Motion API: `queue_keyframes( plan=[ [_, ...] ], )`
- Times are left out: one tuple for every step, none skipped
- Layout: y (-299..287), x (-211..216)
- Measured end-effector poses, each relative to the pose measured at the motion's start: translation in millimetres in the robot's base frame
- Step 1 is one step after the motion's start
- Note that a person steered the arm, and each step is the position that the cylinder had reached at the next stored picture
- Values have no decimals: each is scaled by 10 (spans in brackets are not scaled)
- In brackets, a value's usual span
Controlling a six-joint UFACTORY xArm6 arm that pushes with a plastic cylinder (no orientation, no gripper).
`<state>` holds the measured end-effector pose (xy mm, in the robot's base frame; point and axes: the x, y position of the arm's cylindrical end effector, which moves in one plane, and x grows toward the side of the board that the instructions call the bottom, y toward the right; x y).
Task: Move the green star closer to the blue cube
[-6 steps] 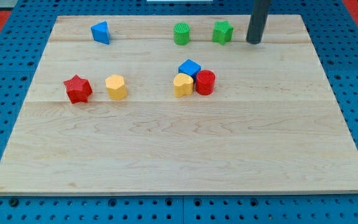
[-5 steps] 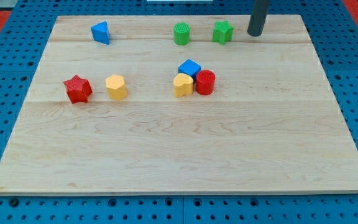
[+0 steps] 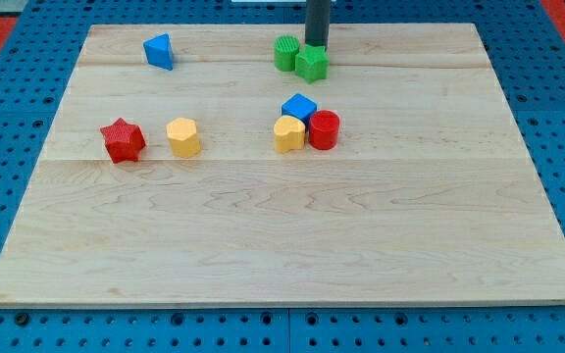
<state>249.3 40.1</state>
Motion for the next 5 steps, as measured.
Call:
queue_keyframes(
  plan=[
    [67,110],
    [113,158],
    [114,232],
    [117,306],
    [111,360]
  ],
)
